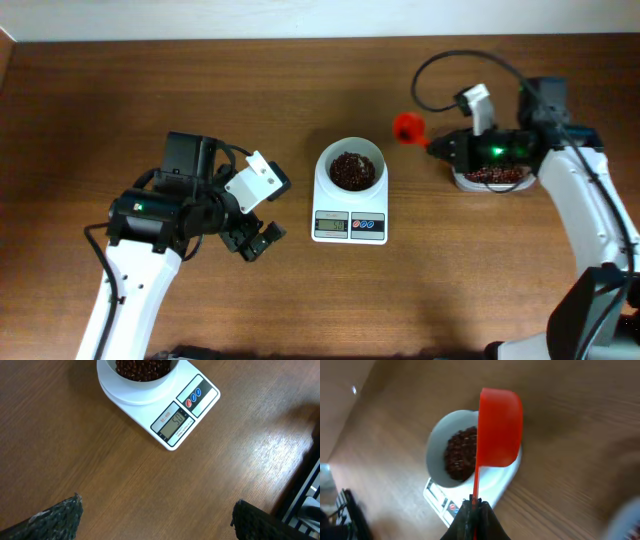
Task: Scoop and weigh 50g on scale
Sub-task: 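Move the orange scoop with right gripper back over the bean tub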
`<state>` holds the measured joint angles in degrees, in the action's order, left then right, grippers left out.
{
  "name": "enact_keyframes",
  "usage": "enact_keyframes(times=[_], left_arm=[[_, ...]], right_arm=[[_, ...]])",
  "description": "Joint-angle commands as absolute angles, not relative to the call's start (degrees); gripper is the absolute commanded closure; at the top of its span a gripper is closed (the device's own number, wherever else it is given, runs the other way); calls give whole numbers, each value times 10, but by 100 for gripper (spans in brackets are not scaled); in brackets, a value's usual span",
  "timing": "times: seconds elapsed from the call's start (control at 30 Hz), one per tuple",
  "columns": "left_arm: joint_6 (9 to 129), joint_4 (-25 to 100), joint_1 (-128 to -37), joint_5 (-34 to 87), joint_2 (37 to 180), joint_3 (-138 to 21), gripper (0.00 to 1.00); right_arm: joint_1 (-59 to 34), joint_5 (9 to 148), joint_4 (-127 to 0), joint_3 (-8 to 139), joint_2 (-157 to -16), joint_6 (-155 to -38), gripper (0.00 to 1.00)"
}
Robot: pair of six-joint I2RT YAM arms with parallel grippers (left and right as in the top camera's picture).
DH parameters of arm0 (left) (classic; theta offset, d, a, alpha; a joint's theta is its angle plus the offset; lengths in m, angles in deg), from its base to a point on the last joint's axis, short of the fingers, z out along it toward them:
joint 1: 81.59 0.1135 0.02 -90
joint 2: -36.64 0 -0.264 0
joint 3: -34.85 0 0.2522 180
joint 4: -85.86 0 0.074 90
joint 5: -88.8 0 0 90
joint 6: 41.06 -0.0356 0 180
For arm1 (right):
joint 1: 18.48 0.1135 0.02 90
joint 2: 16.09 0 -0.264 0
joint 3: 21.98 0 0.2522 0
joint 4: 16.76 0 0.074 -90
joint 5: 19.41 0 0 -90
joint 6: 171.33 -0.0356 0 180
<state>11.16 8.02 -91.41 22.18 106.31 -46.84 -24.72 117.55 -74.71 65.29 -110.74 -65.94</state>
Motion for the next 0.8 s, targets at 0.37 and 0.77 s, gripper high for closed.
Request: enact_keyframes(times=[0.37,0.77], left_arm=[[103,80,-912,228,1063,-464,1],[103,80,-912,228,1063,-464,1]], right_arm=[[-452,967,-817,663,-1101,-635,96],[-409,903,-887,713,-1054,-638,96]])
